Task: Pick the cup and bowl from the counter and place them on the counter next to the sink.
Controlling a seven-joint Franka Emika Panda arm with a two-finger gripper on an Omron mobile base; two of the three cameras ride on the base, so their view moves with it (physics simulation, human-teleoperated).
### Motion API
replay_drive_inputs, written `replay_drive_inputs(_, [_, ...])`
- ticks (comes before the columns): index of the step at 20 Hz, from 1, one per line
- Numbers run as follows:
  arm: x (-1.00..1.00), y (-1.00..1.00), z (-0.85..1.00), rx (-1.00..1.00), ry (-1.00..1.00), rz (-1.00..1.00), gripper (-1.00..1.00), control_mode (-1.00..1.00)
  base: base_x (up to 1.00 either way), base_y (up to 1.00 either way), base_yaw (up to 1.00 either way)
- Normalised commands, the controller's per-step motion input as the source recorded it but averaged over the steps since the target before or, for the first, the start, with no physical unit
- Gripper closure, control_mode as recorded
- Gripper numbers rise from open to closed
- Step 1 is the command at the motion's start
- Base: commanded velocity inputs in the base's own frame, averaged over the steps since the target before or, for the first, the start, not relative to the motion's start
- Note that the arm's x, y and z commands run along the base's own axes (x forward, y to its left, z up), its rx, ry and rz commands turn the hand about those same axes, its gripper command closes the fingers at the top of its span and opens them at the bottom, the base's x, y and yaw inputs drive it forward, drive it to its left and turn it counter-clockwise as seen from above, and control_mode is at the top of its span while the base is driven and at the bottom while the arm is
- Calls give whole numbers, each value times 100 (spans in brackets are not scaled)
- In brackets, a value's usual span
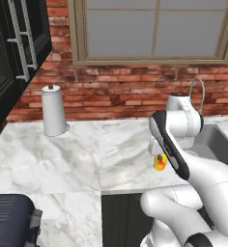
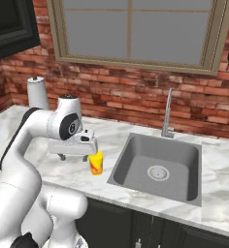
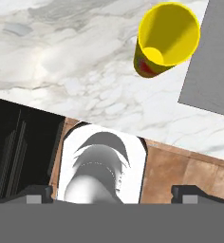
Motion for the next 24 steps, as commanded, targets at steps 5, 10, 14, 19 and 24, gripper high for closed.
replay_drive_inputs(5, [-33, -1, 19, 0, -1, 0, -100, -100, 0, 0, 0])
replay_drive_inputs(10, [0, 0, 0, 0, 0, 0, -100, -100, 0, 0, 0])
replay_drive_inputs(14, [0, 0, 0, 0, 0, 0, -100, -100, 0, 0, 0])
replay_drive_inputs(19, [0, 0, 0, 0, 0, 0, -100, 100, -24, 4, 0])
replay_drive_inputs(24, [0, 0, 0, 0, 0, 0, -100, 100, -100, 4, 0])
